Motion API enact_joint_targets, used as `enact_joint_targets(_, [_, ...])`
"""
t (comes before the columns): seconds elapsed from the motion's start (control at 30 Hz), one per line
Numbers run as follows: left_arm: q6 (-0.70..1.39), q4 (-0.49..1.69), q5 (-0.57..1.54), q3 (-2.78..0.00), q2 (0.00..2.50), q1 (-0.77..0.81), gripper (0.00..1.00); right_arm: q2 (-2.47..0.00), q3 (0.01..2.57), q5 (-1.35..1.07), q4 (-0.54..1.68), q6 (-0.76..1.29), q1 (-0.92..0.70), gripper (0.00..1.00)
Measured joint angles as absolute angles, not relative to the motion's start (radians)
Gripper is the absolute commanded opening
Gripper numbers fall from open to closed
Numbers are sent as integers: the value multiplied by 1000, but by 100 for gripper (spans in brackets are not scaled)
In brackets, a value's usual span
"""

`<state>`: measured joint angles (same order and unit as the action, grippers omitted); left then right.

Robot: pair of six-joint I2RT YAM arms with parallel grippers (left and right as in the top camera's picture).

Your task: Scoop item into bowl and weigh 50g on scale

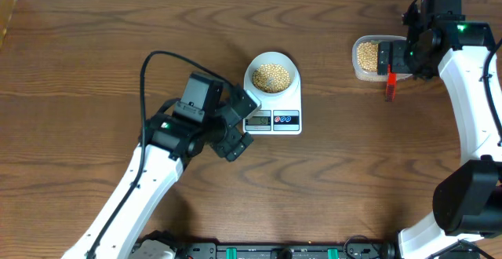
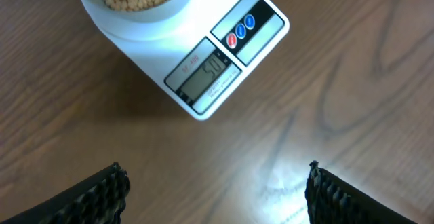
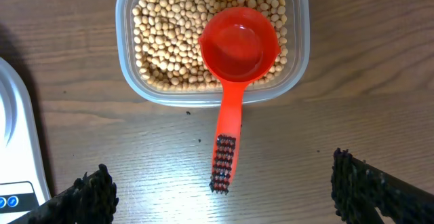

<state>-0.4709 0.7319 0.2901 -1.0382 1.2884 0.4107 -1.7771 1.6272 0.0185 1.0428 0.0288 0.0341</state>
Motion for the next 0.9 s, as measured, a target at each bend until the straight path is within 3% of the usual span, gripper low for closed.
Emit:
enact_joint_targets(0.37, [-336,594,290,-1038,1436,410,86,-1777,1627,19,1043,28,34,99])
enact_joint_targets(0.9, [57,566,282,-1025,1480,423,86,-1777,1627,19,1043,29,34,99])
